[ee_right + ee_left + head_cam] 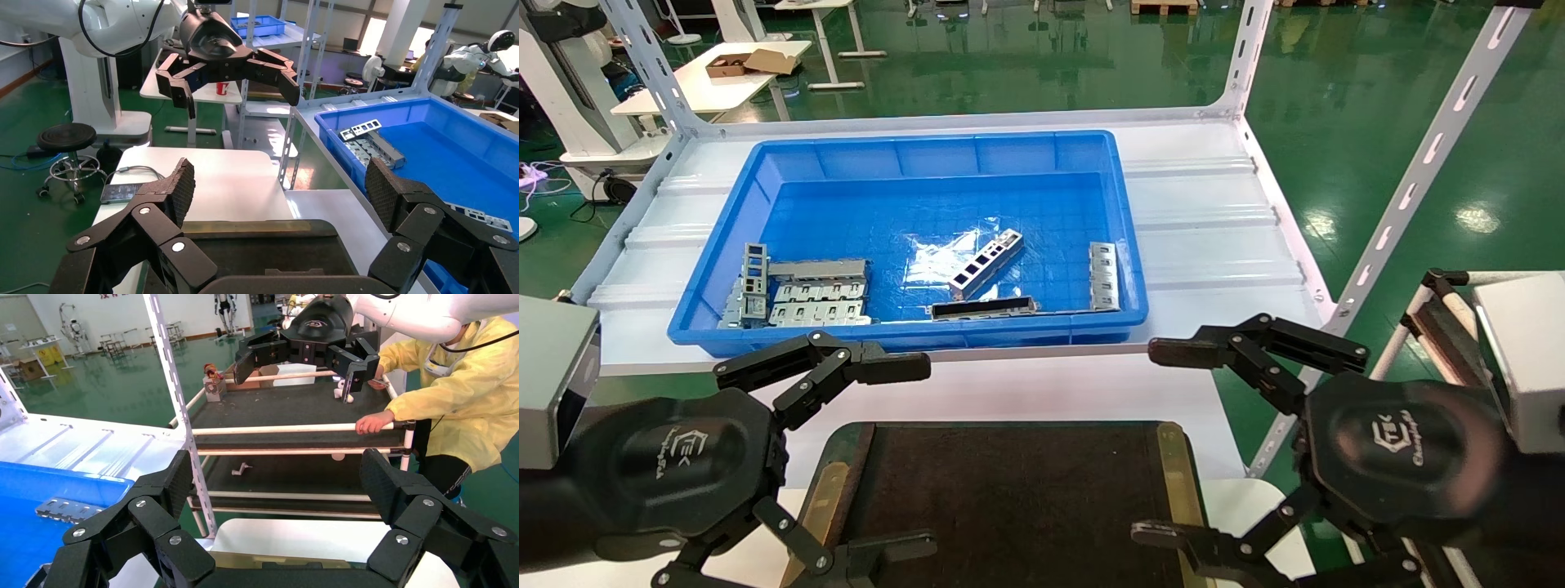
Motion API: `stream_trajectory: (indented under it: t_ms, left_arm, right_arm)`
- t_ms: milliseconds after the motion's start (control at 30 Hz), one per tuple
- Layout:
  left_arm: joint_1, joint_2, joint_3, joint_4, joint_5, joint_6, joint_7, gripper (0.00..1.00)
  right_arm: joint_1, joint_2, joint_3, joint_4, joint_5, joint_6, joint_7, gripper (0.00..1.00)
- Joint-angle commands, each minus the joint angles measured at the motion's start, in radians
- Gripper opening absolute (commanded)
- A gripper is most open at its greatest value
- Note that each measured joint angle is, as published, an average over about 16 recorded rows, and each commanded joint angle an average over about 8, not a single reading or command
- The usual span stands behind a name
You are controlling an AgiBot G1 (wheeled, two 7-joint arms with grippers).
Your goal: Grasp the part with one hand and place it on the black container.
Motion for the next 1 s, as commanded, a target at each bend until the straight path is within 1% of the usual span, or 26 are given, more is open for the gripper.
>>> stream_trajectory:
  t_ms: [33, 833, 1000]
  left_arm:
    - [0.000, 0.000, 0.000, 0.000, 0.000, 0.000, 0.000, 1.00]
    - [0.000, 0.000, 0.000, 0.000, 0.000, 0.000, 0.000, 1.00]
    - [-0.003, 0.008, 0.004, -0.003, 0.009, -0.017, -0.005, 1.00]
  right_arm:
    - [0.000, 0.000, 0.000, 0.000, 0.000, 0.000, 0.000, 1.00]
    - [0.000, 0.000, 0.000, 0.000, 0.000, 0.000, 0.000, 1.00]
    - [0.000, 0.000, 0.000, 0.000, 0.000, 0.000, 0.000, 1.00]
